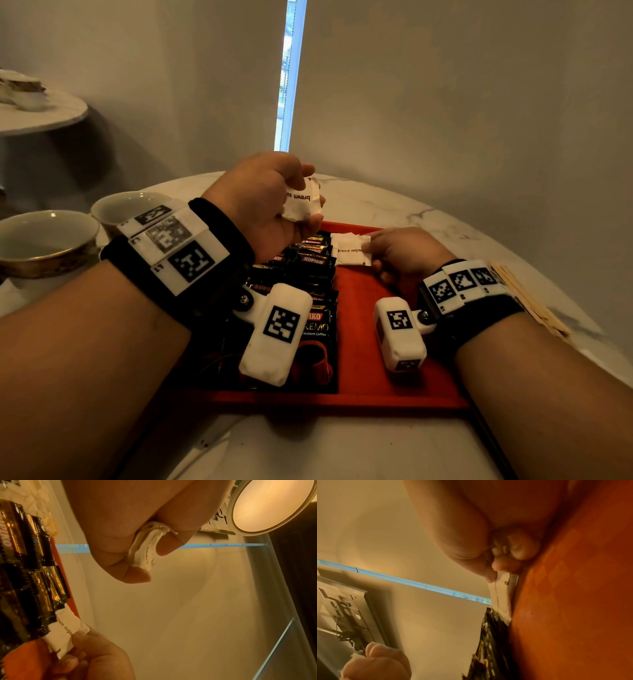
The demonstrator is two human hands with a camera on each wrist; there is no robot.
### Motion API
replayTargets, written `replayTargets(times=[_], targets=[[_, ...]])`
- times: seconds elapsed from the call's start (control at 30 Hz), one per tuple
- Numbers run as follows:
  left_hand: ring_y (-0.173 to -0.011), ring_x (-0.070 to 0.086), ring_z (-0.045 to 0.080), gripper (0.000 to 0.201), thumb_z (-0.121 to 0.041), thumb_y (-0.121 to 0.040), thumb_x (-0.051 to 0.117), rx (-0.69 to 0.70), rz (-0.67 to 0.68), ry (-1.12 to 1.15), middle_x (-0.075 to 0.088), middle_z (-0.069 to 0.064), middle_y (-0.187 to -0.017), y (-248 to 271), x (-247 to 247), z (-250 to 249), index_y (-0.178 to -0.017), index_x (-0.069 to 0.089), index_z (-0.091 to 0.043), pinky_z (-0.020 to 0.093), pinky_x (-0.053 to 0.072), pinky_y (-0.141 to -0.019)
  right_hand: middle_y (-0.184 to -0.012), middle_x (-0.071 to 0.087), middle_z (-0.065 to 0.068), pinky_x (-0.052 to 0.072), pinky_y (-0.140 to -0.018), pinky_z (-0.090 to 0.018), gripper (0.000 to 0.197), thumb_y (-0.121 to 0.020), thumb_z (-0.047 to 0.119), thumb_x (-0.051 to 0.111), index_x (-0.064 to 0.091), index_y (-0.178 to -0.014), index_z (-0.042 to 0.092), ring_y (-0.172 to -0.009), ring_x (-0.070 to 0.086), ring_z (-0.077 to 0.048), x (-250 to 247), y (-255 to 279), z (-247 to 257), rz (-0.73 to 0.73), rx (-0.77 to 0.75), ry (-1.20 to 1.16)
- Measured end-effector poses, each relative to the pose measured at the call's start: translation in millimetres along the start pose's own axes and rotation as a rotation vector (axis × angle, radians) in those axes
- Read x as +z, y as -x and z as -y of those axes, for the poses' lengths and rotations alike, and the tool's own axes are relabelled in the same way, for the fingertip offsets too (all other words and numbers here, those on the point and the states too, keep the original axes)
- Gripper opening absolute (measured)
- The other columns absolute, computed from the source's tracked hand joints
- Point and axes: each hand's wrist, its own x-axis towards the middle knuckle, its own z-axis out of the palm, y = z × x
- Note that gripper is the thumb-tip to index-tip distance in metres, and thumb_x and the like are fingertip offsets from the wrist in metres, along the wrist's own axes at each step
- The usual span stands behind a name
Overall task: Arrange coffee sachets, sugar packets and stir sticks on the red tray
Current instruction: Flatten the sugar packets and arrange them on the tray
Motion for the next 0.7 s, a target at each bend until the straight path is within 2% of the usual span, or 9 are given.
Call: replayTargets(times=[0.27, 0.4, 0.53, 0.7], targets=[[-0.084, 0.055, 0.026, 0.025, -0.003, -0.09, 0.037, -0.003, -0.001, -0.022, 0.051, 0.018, -0.108, 2.6, 0.6, -1.7, -0.101, 0.057, -0.011, 0.027, 0.047, -0.05, -0.074, 0.066, -0.009, 0.04, -0.043, -0.025, 0.025, -0.088, -0.006, 0.061, 0.075, -0.099, 0.012, -0.05, 0.052, -0.013, 1.1, -1.7, 0.5, -0.034, -0.04, 0.037], [-0.084, 0.055, 0.026, 0.026, -0.003, -0.09, 0.036, -0.005, -0.003, -0.001, 0.051, 0.019, -0.105, 2.3, 1.2, -1.2, -0.104, 0.057, -0.01, 0.027, 0.049, -0.051, -0.07, 0.063, -0.01, 0.038, -0.045, -0.026, 0.024, -0.091, -0.005, 0.059, 0.075, -0.098, 0.01, -0.052, 0.051, -0.015, 0.9, -0.8, 0.4, -0.033, -0.049, -0.001], [-0.093, 0.058, 0.028, 0.027, -0.002, -0.09, 0.035, -0.013, -0.005, 0.018, 0.053, 0.018, -0.103, 2.0, 1.8, -0.9, -0.103, 0.058, -0.008, 0.032, 0.054, -0.06, -0.079, 0.064, -0.015, 0.039, -0.048, -0.028, 0.022, -0.091, -0.005, 0.059, 0.073, -0.1, 0.009, -0.058, 0.054, -0.018, 0.7, 0.3, 1.0, -0.046, -0.053, -0.051], [-0.101, 0.062, 0.032, 0.031, -0.001, -0.09, 0.032, -0.023, -0.003, 0.054, 0.054, 0.022, -0.114, 1.7, 2.0, 0.3, -0.108, 0.056, -0.005, 0.037, 0.062, -0.071, -0.094, 0.068, -0.02, 0.04, -0.045, -0.026, 0.027, -0.089, -0.009, 0.058, 0.071, -0.105, 0.009, -0.056, 0.056, -0.017, 0.6, -1.0, 1.4, -0.059, -0.084, -0.075]])
